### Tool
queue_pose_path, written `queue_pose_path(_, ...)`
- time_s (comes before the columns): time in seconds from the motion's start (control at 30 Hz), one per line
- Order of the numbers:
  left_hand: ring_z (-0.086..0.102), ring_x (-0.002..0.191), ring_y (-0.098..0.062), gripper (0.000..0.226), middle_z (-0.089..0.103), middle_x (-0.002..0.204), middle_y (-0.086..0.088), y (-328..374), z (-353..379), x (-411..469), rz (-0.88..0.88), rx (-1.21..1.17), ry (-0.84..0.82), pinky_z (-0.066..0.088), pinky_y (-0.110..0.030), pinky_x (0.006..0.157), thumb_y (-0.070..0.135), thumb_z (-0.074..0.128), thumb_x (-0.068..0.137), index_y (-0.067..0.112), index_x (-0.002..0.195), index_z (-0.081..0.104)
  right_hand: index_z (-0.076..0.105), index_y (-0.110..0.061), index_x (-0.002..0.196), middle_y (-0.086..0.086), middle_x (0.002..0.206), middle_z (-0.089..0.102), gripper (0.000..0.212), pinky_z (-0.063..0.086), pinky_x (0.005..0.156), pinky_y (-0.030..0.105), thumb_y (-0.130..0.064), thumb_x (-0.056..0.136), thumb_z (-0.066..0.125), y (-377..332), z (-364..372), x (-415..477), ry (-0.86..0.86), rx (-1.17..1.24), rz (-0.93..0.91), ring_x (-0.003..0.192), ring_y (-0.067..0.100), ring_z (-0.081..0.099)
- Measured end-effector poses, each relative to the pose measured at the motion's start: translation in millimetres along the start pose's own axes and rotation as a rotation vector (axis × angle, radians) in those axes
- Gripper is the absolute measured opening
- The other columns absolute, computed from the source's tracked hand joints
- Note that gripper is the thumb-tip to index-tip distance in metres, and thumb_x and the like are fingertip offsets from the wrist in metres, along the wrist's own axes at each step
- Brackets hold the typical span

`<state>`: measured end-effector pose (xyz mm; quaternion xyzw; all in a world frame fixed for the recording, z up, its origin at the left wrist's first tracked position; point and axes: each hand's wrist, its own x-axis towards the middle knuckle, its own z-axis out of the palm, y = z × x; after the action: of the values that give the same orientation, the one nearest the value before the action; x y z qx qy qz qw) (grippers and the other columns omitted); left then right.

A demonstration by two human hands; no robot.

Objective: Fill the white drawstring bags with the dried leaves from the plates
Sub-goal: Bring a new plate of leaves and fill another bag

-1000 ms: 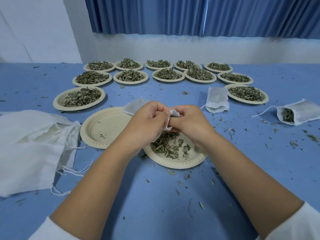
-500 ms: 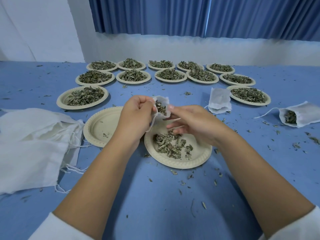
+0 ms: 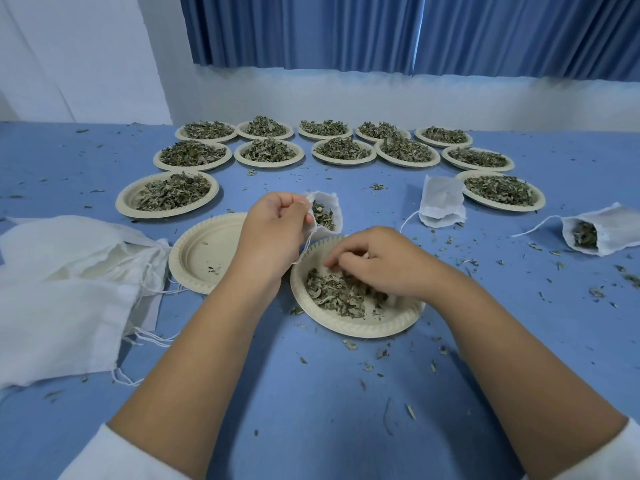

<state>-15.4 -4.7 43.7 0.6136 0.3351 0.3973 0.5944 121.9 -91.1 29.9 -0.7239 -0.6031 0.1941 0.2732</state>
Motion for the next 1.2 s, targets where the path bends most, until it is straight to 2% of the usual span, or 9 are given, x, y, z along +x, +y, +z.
queue_pose_path(0.1, 0.028, 0.032, -0.003, 0.022, 0.044, 0.044, 0.011, -1.2, 0.0, 0.1, -0.002, 0.003, 0.0, 0.025, -0.013, 0.034, 0.01, 0.046, 0.099, 0.015, 0.078, 0.052, 0.074, -0.024, 0.092, -0.007, 0.077, 0.071, 0.026, 0.054, 0.064, 0.023, -0.018, 0.093, 0.049, 4.6, -9.6, 0.0, 0.084, -0.111, 0.065, 0.061, 0.003, 0.063)
queue_pose_path(0.2, 0.029, 0.032, -0.004, 0.022, 0.044, 0.049, 0.007, -2.2, -0.2, 0.6, 0.0, 0.023, -0.004, 0.024, -0.014, 0.034, 0.01, 0.047, 0.098, 0.015, 0.078, 0.053, 0.071, -0.015, 0.098, -0.008, 0.08, 0.066, 0.025, 0.05, 0.056, 0.022, -0.013, 0.094, 0.047, 8.5, -13.1, -1.0, -0.002, -0.185, 0.144, 0.056, 0.003, 0.06)
queue_pose_path(0.37, 0.029, 0.031, -0.002, 0.022, 0.043, 0.046, 0.01, -2.7, 0.4, 0.8, 0.002, 0.03, -0.007, 0.024, -0.013, 0.033, 0.01, 0.047, 0.098, 0.015, 0.077, 0.053, 0.065, -0.013, 0.109, 0.008, 0.092, 0.068, 0.029, 0.059, 0.069, 0.026, -0.002, 0.097, 0.042, 3.3, -12.5, -4.2, -0.182, 0.249, 0.172, 0.07, 0.015, 0.07)
queue_pose_path(0.53, 0.03, 0.031, -0.001, 0.021, 0.044, 0.045, 0.012, -2.3, 0.3, 0.5, 0.003, 0.028, -0.019, 0.024, -0.013, 0.033, 0.01, 0.047, 0.099, 0.015, 0.079, 0.053, 0.061, -0.036, 0.121, -0.016, 0.107, 0.063, 0.041, 0.05, 0.07, 0.016, -0.014, 0.086, 0.062, 5.7, -29.1, -11.6, -0.298, -0.042, 0.111, 0.076, 0.003, 0.064)
queue_pose_path(0.63, 0.03, 0.031, -0.001, 0.021, 0.045, 0.046, 0.01, -2.4, 1.0, 0.6, 0.003, 0.027, -0.02, 0.024, -0.013, 0.033, 0.011, 0.048, 0.099, 0.015, 0.079, 0.053, 0.051, -0.048, 0.13, -0.019, 0.116, 0.058, 0.063, 0.052, 0.076, 0.019, -0.029, 0.078, 0.08, 1.7, -28.2, -14.2, -0.397, -0.069, 0.091, 0.094, 0.007, 0.065)
queue_pose_path(0.9, 0.029, 0.031, -0.001, 0.022, 0.045, 0.045, 0.01, -3.0, 1.0, 0.6, 0.012, 0.012, -0.031, 0.024, -0.012, 0.033, 0.009, 0.048, 0.098, 0.015, 0.077, 0.052, 0.051, -0.043, 0.135, -0.007, 0.13, 0.046, 0.065, 0.042, 0.102, 0.031, -0.031, 0.078, 0.081, -2.1, -9.3, -7.6, -0.333, -0.128, -0.086, 0.111, 0.012, 0.052)
queue_pose_path(0.97, 0.029, 0.03, -0.001, 0.022, 0.045, 0.044, 0.011, -2.8, 1.3, 0.5, 0.013, 0.014, -0.033, 0.024, -0.012, 0.033, 0.008, 0.047, 0.098, 0.015, 0.077, 0.052, 0.053, -0.039, 0.134, -0.01, 0.131, 0.046, 0.063, 0.036, 0.104, 0.02, -0.027, 0.079, 0.08, -1.4, -5.3, -6.9, -0.31, -0.109, -0.149, 0.12, 0.001, 0.044)
queue_pose_path(1.07, 0.03, 0.03, -0.001, 0.021, 0.047, 0.045, 0.01, -2.3, 1.6, 0.2, 0.01, 0.013, -0.028, 0.025, -0.012, 0.033, 0.009, 0.048, 0.098, 0.015, 0.078, 0.052, 0.058, -0.031, 0.132, -0.018, 0.13, 0.045, 0.057, 0.029, 0.086, -0.002, -0.022, 0.08, 0.08, -0.9, -0.2, -5.4, -0.273, -0.099, -0.245, 0.111, -0.023, 0.034)
queue_pose_path(1.2, 0.03, 0.031, -0.001, 0.022, 0.047, 0.044, 0.011, -1.7, 2.2, -0.8, 0.008, 0.019, -0.025, 0.024, -0.012, 0.033, 0.009, 0.047, 0.098, 0.015, 0.078, 0.052, 0.066, -0.028, 0.124, -0.015, 0.127, 0.057, 0.047, 0.029, 0.088, 0.0, -0.023, 0.079, 0.081, -0.4, 4.0, -2.5, -0.218, -0.086, -0.277, 0.118, -0.006, 0.046)
